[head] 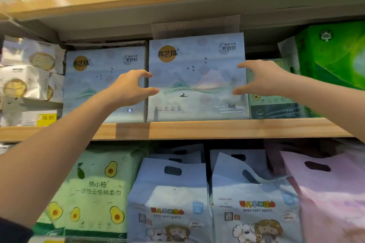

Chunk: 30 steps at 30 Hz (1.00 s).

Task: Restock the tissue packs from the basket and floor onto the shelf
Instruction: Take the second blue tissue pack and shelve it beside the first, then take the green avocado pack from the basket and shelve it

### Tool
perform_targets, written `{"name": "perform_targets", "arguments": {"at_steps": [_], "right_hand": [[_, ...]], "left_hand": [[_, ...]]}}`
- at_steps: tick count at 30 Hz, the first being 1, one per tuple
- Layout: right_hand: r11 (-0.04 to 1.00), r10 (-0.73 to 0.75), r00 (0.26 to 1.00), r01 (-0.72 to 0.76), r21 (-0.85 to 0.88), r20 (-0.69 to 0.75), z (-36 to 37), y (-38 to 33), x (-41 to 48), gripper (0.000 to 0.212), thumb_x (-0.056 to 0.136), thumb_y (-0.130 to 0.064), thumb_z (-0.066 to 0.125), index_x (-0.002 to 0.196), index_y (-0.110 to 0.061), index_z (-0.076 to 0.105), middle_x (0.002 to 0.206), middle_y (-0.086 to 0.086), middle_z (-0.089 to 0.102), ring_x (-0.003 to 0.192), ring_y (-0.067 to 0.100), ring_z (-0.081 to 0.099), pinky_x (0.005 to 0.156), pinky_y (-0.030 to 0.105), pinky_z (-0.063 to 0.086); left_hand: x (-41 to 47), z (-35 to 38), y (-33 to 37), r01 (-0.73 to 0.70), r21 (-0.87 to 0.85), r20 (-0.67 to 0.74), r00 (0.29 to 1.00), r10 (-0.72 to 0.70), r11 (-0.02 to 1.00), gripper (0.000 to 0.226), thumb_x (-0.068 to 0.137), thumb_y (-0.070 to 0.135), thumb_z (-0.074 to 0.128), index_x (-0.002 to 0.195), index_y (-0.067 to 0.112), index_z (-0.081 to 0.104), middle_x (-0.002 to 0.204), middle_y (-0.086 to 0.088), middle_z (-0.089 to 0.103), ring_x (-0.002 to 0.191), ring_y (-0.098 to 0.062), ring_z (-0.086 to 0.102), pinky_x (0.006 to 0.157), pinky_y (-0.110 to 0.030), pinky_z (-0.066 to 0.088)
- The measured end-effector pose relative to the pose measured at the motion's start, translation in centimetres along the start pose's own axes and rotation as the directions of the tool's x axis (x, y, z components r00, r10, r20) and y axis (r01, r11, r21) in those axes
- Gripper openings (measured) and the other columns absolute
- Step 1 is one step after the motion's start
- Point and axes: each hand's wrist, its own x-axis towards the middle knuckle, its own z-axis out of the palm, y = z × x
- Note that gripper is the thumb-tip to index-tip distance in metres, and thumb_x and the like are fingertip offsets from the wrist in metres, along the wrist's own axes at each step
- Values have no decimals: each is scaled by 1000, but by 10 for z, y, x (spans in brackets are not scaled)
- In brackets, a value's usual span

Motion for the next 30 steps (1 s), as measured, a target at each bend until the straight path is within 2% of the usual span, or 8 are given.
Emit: {"name": "perform_targets", "arguments": {"at_steps": [2,8,14,17,21,25,29,30], "right_hand": [[1000,1,1000,-1,-13,-8,-7,-8,-14,76,76,-36,69,140,-19,32,144,12,35,127,30,39,90,38,40],[1000,0,1000,0,-25,-15,-29,-22,-71,67,78,-35,67,136,-18,38,135,14,47,116,32,48,91,36,39],[999,-10,997,13,-37,73,-35,-29,-150,63,78,-32,67,134,-19,41,130,13,53,116,30,51,95,37,41],[1000,-8,990,5,26,138,-30,-24,-195,63,78,-30,67,133,-20,41,130,10,53,116,27,51,94,37,41],[996,12,981,-29,84,195,-22,-21,-255,62,77,-27,69,133,-16,43,128,13,55,114,29,52,93,38,42],[980,47,957,-100,173,287,-15,-24,-329,61,79,-24,68,134,-17,42,132,10,52,117,25,50,93,31,39],[970,75,905,-165,181,419,-9,-21,-411,67,74,-41,63,133,-18,42,129,9,54,119,26,50,94,34,41],[965,95,891,-193,180,443,-7,-20,-431,66,76,-38,64,133,-17,41,131,9,53,119,26,50,95,33,41]], "left_hand": [[-13,-7,3,-27,12,15,1000,27,1000,56,87,35,58,137,18,39,147,-4,37,132,-24,39,106,-41,34],[-67,-24,6,-71,1,68,995,71,997,55,90,32,54,139,18,34,145,-7,39,128,-28,42,103,-45,37],[-136,-18,10,-67,-90,112,991,77,994,57,90,29,54,141,18,31,145,-6,39,127,-27,44,103,-42,38],[-180,-12,16,-63,-143,155,984,85,988,56,89,25,56,140,16,34,145,-5,39,131,-23,39,107,-37,32],[-248,3,25,32,-181,232,973,11,983,53,91,24,53,140,16,34,145,-5,38,132,-22,36,106,-33,30],[-329,27,32,111,-228,309,950,-36,967,52,91,24,53,139,15,36,144,-4,40,133,-19,35,106,-29,28],[-417,51,43,221,-260,442,893,-87,940,52,89,23,56,137,12,38,141,-7,42,130,-23,40,102,-27,31],[-437,54,46,242,-258,478,874,-94,936,52,89,22,56,136,12,39,141,-8,43,128,-23,42,100,-26,32]]}}
